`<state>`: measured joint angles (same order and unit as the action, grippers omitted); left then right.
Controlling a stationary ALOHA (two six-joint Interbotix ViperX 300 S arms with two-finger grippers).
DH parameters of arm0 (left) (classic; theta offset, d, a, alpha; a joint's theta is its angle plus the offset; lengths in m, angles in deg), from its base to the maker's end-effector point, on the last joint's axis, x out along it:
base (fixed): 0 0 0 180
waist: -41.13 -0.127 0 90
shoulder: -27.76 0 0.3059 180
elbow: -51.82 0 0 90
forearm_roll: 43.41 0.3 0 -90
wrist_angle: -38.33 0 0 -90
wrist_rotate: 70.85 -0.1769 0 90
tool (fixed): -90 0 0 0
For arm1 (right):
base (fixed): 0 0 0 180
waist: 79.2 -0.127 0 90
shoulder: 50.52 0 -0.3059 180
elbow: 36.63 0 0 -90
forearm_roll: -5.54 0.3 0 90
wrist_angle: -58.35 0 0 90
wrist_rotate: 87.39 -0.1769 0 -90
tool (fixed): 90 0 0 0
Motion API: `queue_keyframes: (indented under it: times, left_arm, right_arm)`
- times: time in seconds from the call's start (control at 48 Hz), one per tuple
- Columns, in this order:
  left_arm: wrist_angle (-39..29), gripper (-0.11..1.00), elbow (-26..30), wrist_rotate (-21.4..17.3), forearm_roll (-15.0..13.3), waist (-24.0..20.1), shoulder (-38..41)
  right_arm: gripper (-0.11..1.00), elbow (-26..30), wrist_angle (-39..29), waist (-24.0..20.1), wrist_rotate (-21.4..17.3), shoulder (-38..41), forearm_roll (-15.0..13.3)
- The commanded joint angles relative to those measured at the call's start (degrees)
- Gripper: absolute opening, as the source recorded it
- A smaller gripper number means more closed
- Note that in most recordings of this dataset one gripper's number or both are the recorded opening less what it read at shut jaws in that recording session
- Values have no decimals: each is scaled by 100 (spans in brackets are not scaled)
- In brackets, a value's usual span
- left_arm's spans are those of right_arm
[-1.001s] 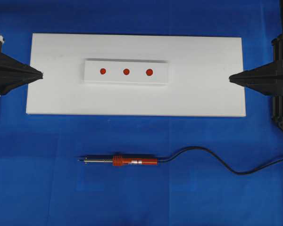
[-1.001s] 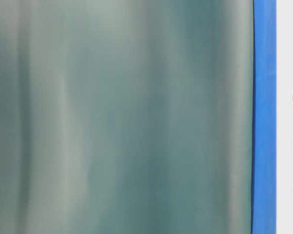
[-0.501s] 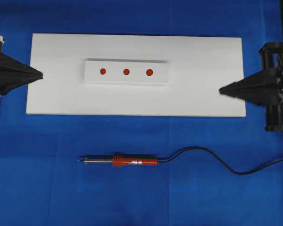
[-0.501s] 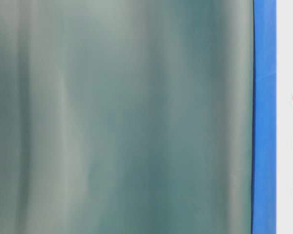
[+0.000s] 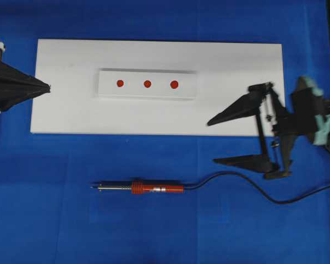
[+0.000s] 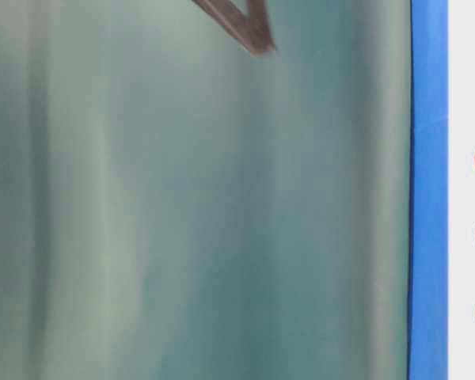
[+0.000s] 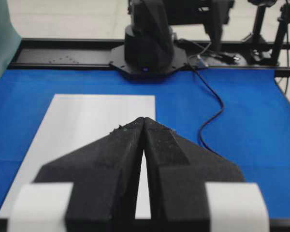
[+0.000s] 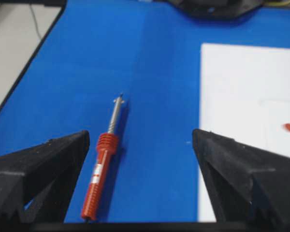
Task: Touch the tip of the soldering iron to the mark.
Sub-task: 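Move the right gripper down toward the red-handled soldering iron, then close the right gripper around the soldering iron's red handle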
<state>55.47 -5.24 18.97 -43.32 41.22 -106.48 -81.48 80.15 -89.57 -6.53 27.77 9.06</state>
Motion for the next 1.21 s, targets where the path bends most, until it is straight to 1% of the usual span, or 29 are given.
queue_keyframes:
  times: [0.0,0.125,0.229,0.313,0.375,0.48,0.542,0.688,0.772,0.959,1.105,1.189]
  left_arm:
    - [79,0,44,-9,9,9,18]
    - [141,0,9,-9,9,0,18]
    - [176,0,-26,-9,9,9,18]
    - [176,0,-53,-9,0,0,18]
    - [185,0,-70,-9,9,9,9]
    - [185,0,-97,-9,9,9,-18]
    - [185,0,-114,0,0,9,-35]
    - [185,0,-158,0,0,9,-35]
    - [185,0,-176,-9,0,9,-35]
    - [185,0,-220,-9,9,9,-35]
    - [185,0,-220,-9,9,9,-44]
    - [185,0,-229,-18,9,9,-44]
  right_arm:
    - [85,378,123,-105,9,448,62]
    - [85,668,255,-185,9,1107,202]
    - [85,870,563,-290,9,1679,413]
    - [85,1055,826,-413,9,2136,650]
    - [85,1187,967,-501,9,2417,773]
    - [85,1397,1090,-642,9,2830,1011]
    - [85,1547,1151,-721,9,3120,1230]
    - [85,1819,1362,-888,9,3665,1626]
    - [85,1969,1389,-949,18,3946,1802]
    - [85,2197,1389,-976,18,4333,1960]
    - [84,2303,1380,-1002,18,4535,1969]
    - [81,2303,1371,-1020,35,4553,1978]
